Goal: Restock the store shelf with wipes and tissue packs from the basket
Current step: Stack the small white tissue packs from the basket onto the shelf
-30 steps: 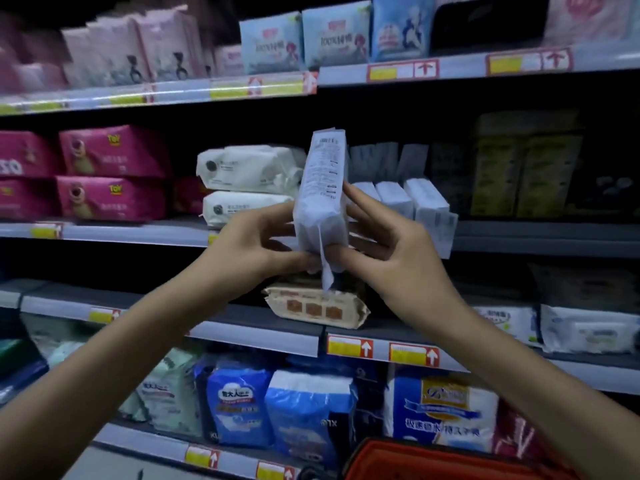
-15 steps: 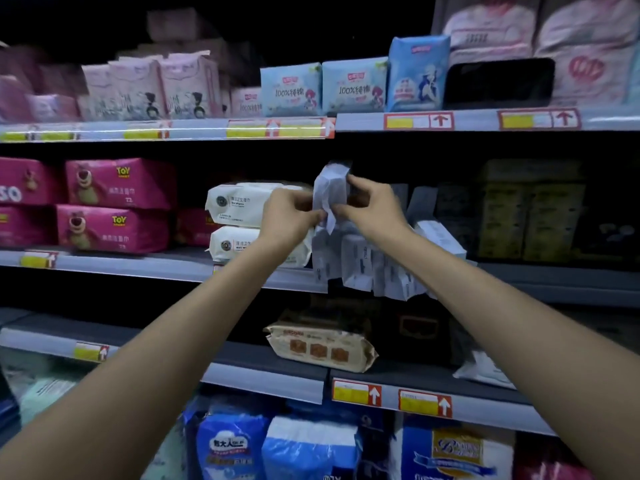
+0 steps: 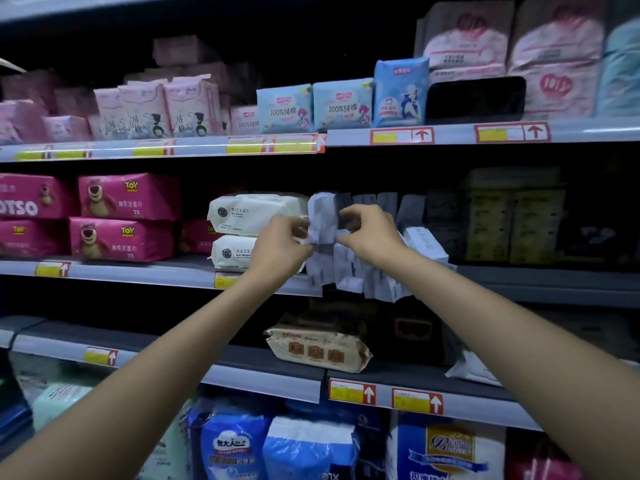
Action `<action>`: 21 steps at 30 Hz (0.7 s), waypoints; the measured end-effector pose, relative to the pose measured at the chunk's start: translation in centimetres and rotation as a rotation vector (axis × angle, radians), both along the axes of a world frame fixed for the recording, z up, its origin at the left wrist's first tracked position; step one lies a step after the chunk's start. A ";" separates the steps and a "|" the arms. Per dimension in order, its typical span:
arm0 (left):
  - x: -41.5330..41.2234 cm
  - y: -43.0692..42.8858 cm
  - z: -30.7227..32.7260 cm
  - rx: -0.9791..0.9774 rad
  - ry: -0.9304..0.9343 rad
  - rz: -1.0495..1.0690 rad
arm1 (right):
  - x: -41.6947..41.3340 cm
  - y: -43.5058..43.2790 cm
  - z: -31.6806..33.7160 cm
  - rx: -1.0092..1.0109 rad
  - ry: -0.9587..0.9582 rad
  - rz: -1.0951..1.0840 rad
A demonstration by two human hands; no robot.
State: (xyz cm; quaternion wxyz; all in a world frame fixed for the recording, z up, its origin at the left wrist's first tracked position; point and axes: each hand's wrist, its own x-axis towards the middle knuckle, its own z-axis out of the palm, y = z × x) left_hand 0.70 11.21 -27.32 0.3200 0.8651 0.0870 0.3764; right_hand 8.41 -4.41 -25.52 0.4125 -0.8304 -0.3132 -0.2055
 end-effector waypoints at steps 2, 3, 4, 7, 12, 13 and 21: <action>-1.6 -0.5 -0.8 0.087 0.050 -0.007 | -1.7 -1.8 -0.5 -0.007 -0.019 0.023; -2.5 -1.0 -1.2 0.136 0.079 -0.012 | -2.7 -2.7 -0.9 -0.012 -0.028 0.035; -3.4 -1.5 -1.6 0.195 0.099 -0.012 | -3.5 -3.5 -1.4 -0.016 -0.033 0.043; -5.6 -3.4 -2.8 0.358 0.138 0.009 | -5.8 -6.2 -2.7 -0.026 -0.027 0.048; -7.4 -6.7 -6.2 0.511 0.231 -0.022 | -9.2 -11.1 -6.2 -0.190 0.017 0.049; -7.6 -7.3 -7.3 0.537 0.257 -0.032 | -9.5 -12.1 -7.2 -0.239 0.034 0.045; -7.4 -11.6 -21.2 0.559 0.530 -0.155 | -9.1 -19.4 -20.2 -0.544 0.257 0.058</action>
